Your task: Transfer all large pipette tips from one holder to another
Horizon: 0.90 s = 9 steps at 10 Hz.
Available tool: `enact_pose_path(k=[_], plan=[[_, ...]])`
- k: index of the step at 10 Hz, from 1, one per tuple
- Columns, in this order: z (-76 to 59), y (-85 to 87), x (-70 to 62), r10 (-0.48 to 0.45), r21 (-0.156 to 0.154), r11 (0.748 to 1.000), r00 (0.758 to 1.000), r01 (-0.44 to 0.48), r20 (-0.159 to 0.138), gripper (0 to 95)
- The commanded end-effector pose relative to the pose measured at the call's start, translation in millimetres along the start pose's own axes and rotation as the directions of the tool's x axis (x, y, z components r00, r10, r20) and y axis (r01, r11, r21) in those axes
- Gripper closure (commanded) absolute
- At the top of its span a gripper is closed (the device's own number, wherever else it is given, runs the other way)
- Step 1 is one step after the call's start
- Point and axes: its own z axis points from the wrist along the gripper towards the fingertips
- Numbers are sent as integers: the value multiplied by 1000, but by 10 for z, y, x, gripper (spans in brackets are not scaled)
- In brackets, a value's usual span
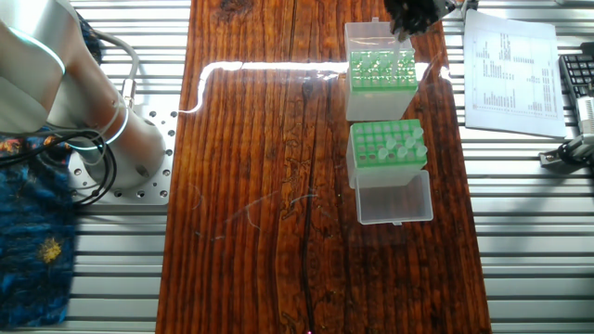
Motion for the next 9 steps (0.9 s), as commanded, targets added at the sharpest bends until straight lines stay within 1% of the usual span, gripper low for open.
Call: enact_pose_path(k=[1, 2, 5, 6, 8, 9], plan=[[5, -2, 5, -3, 13, 1000, 1000, 3, -6, 950], [5, -2, 5, -10, 16, 1000, 1000, 10, -10, 950], [5, -2, 5, -19, 9, 1000, 1000, 19, 0, 950], [5, -2, 5, -18, 9, 1000, 1000, 18, -3, 950], [-58, 7, -144, 0, 7, 1000, 1000, 0, 3, 950], [-77, 11, -188, 8, 7, 1000, 1000, -8, 5, 950]])
